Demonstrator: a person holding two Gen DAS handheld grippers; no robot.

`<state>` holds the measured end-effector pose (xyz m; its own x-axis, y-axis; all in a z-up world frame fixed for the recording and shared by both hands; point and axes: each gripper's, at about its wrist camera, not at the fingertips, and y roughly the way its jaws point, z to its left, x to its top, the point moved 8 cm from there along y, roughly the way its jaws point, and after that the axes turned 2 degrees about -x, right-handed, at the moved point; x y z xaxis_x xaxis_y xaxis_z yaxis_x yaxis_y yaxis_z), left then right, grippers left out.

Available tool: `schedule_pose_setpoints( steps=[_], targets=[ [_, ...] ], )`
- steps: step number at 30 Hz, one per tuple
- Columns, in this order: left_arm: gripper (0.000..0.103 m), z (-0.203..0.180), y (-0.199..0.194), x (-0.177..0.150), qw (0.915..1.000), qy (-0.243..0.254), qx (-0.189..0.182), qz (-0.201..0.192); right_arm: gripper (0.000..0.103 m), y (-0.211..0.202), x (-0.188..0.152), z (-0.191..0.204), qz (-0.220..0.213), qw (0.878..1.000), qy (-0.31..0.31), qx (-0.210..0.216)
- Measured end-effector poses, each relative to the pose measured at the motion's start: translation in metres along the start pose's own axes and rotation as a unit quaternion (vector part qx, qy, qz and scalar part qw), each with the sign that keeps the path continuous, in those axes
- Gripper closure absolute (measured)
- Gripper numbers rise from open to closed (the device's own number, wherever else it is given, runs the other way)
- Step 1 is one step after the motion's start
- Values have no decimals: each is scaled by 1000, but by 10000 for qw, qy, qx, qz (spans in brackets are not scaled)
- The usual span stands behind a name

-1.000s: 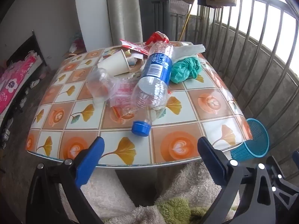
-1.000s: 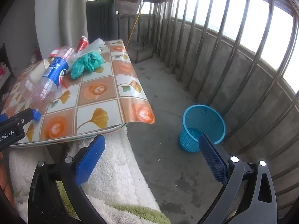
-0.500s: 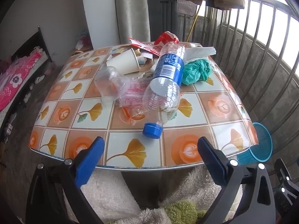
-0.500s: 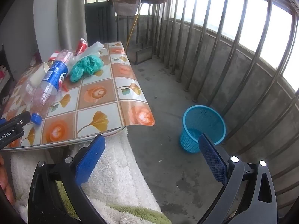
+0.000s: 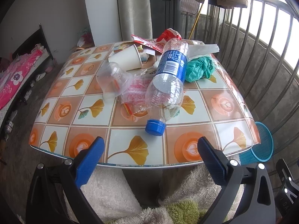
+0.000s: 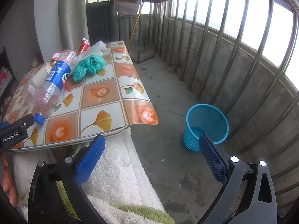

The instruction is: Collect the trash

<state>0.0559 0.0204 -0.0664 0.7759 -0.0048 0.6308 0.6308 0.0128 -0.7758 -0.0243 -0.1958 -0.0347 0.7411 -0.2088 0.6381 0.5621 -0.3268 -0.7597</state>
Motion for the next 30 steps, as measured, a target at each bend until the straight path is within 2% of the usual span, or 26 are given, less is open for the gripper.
schedule_pose_setpoints(
  steps=[30],
  targets=[
    [6, 2, 2, -1, 10000, -5, 51, 58, 7, 4, 0, 5, 13, 10000, 13, 92]
  ],
)
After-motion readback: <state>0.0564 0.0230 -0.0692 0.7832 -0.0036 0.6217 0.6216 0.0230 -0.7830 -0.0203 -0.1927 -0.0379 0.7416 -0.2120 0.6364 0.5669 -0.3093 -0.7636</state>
